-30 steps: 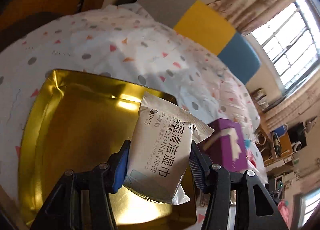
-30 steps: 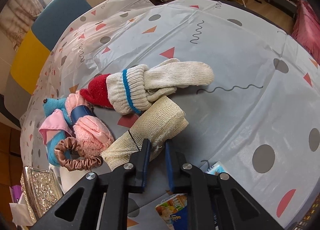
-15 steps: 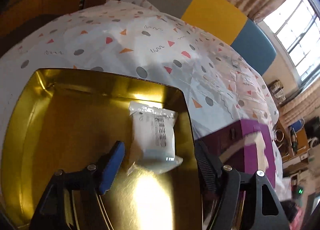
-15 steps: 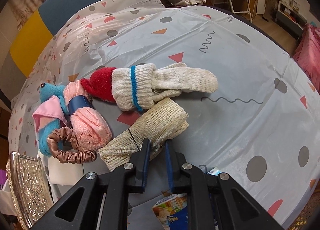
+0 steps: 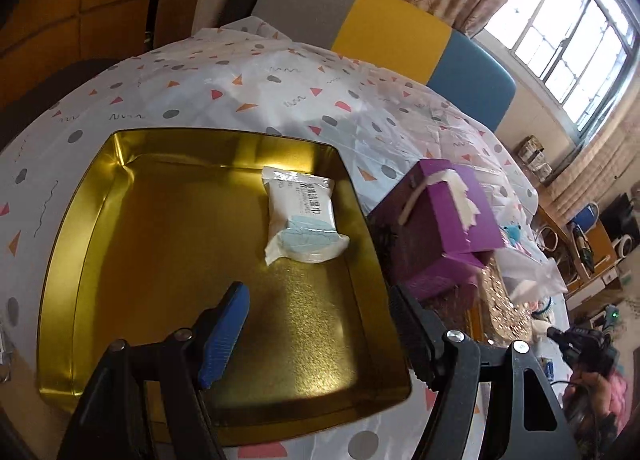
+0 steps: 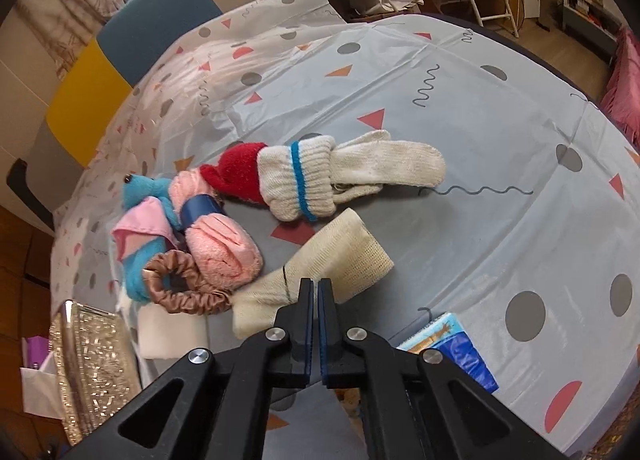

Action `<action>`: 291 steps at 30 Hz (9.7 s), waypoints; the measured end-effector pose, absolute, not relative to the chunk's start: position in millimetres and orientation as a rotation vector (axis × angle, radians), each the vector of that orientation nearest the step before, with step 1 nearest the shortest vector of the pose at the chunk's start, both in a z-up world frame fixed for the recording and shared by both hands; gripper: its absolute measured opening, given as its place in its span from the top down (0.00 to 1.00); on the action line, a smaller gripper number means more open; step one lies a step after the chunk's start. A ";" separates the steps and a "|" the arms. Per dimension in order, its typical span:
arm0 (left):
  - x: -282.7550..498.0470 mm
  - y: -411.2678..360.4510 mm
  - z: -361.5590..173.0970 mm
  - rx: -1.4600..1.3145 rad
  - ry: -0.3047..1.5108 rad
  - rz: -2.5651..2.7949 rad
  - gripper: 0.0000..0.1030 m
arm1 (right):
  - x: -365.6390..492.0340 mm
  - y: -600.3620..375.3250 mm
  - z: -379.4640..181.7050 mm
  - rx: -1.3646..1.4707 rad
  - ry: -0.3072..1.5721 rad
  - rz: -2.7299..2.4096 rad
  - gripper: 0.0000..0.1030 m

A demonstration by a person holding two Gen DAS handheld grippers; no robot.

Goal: Organize soft objects
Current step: 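Drop the wipes pack into the tray with left tool while right grasps beige cloth, then carry the beige rolled cloth with the right tool into the gold tray and release, then move the left tool to the blue teddy bear and open around it, then grasp the blue teddy bear with the left tool and place it in the tray, then grasp the blue Tempo tissue pack with the right tool and lift it, then lower the Tempo tissue pack into the gold tray with the right tool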

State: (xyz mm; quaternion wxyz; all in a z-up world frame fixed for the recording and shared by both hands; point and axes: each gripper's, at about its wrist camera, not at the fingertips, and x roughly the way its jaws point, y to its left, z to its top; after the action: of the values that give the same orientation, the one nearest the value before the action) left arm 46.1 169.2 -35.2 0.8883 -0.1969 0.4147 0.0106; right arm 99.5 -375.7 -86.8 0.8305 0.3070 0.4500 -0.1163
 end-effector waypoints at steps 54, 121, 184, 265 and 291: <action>-2.1 220.4 -39.3 -0.306 0.825 0.213 0.25 | 72.9 -88.0 92.3 0.090 0.693 0.571 0.91; 3.2 139.2 -3.2 -0.182 0.791 -0.109 0.17 | 94.8 -364.7 -112.7 0.525 1.132 -0.391 0.31; 239.6 -133.1 80.5 -0.003 0.861 -0.515 0.99 | 121.0 -325.3 -124.1 0.310 1.224 -0.362 0.34; -25.3 191.9 -47.9 -0.181 0.768 0.154 0.00 | 103.9 -267.0 -86.7 0.171 1.024 -0.214 0.43; -51.4 244.4 -42.3 -0.231 0.715 0.377 0.00 | 70.5 101.7 -21.7 -0.122 0.992 0.739 0.42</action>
State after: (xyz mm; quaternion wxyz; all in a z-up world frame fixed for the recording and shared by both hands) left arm -51.4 244.4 -42.3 0.9130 -0.1121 0.3470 0.1830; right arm 70.5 101.7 -21.7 0.8131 -0.0573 0.4646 0.3460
